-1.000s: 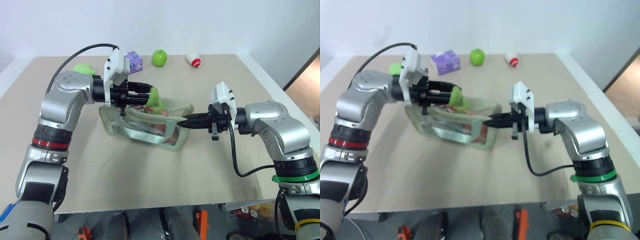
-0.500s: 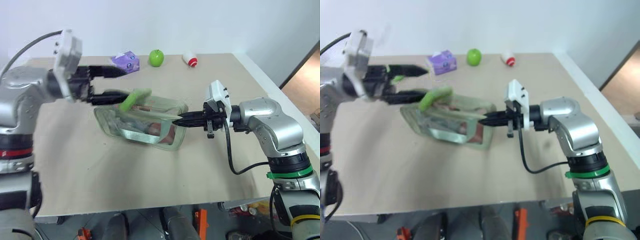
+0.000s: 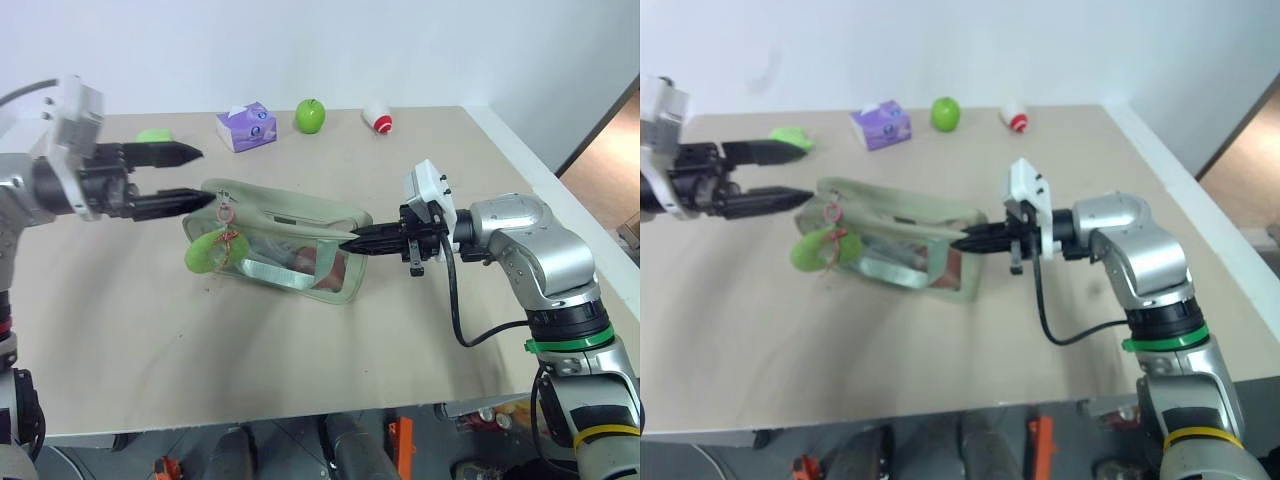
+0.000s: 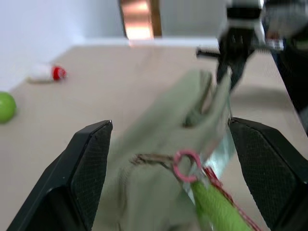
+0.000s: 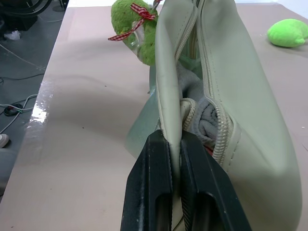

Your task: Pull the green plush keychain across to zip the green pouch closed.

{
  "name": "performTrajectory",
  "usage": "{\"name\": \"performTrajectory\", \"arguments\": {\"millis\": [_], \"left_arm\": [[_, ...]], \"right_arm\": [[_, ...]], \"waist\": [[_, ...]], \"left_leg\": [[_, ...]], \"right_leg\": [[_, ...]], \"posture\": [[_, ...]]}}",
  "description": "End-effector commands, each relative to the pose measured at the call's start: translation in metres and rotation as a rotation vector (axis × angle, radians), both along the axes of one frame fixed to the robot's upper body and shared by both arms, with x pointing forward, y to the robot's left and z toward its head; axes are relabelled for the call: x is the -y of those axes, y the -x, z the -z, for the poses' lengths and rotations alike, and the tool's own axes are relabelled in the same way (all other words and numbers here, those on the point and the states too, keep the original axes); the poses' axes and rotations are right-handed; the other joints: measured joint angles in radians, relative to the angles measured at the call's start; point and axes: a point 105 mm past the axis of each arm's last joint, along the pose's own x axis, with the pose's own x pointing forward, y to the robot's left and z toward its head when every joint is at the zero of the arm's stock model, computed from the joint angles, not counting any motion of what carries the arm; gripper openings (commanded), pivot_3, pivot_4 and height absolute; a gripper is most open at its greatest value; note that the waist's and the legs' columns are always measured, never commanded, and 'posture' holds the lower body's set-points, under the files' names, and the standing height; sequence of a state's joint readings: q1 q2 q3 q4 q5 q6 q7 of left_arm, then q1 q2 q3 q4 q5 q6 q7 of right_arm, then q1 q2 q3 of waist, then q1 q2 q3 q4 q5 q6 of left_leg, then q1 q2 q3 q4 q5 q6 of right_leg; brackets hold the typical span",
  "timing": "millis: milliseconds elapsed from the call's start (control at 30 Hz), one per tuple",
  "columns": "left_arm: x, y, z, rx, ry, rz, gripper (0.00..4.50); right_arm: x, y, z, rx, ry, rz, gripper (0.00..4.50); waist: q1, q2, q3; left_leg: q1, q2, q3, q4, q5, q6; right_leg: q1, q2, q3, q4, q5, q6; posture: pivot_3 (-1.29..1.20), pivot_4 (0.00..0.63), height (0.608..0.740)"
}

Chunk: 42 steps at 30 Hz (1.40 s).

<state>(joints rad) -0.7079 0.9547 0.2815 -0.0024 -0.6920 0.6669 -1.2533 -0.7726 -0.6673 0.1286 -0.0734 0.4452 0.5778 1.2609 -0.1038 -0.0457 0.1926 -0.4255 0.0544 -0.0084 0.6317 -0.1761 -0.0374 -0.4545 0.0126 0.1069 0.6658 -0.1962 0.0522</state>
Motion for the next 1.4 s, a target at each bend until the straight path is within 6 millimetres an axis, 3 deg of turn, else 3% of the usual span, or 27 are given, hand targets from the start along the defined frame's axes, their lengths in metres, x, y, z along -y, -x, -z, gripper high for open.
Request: {"name": "performTrajectory", "arguments": {"millis": [33,200,367,733,1033,1067,1400], "left_arm": [[-0.033,0.001,-0.003,-0.007,0.047,-0.123,3.98],[-0.062,-0.009,0.027,-0.103,0.055,-0.234,3.98],[-0.068,-0.014,0.053,-0.172,0.038,-0.251,3.98],[-0.030,-0.022,0.082,-0.250,-0.034,-0.120,3.98],[-0.017,-0.039,0.073,-0.223,0.017,-0.098,3.98],[-0.016,-0.040,0.072,-0.224,0.023,-0.092,3.48],[-0.010,-0.032,0.071,-0.249,0.052,-0.027,0.19]], "right_arm": [[-0.005,0.004,-0.012,0.053,-0.013,-0.030,0.00],[-0.004,0.005,-0.011,0.050,-0.013,-0.028,0.00],[-0.003,0.005,-0.012,0.051,-0.014,-0.023,0.00],[0.000,0.009,-0.012,0.053,-0.013,0.000,0.00],[0.002,0.011,-0.011,0.051,-0.013,0.013,0.00],[0.002,0.012,-0.011,0.051,-0.013,0.014,0.00],[0.003,0.010,-0.011,0.051,-0.012,0.024,0.00]], "waist": [[0.000,0.000,0.000],[0.001,0.000,0.000],[0.001,0.000,0.000],[0.002,0.000,0.000],[0.003,0.000,0.000],[0.003,0.000,0.000],[0.003,0.000,0.000]], "left_leg": [[0.000,0.000,0.000,0.000,0.000,0.000],[0.001,0.000,0.000,0.000,0.000,0.000],[0.000,0.000,0.000,0.000,0.000,0.000],[0.000,0.000,0.000,0.000,0.000,0.000],[0.000,0.000,0.000,0.000,0.000,0.000],[0.000,0.000,0.000,0.000,0.000,0.000],[0.000,0.000,0.000,0.000,0.000,0.000]], "right_leg": [[0.000,0.000,0.000,0.000,0.000,0.000],[0.001,0.000,-0.001,0.000,0.000,-0.001],[0.000,0.000,-0.001,0.000,0.000,-0.001],[0.000,0.000,-0.001,0.000,0.000,-0.001],[0.000,0.000,0.000,0.000,0.000,0.000],[0.000,0.000,0.000,0.000,0.000,0.000],[0.000,0.000,0.000,0.000,0.000,0.000]], "posture": [[0.00,0.150,0.740],[0.00,0.150,0.740],[0.00,0.150,0.740],[0.00,0.150,0.740],[0.00,0.150,0.740],[0.00,0.150,0.740],[0.00,0.150,0.740]]}}
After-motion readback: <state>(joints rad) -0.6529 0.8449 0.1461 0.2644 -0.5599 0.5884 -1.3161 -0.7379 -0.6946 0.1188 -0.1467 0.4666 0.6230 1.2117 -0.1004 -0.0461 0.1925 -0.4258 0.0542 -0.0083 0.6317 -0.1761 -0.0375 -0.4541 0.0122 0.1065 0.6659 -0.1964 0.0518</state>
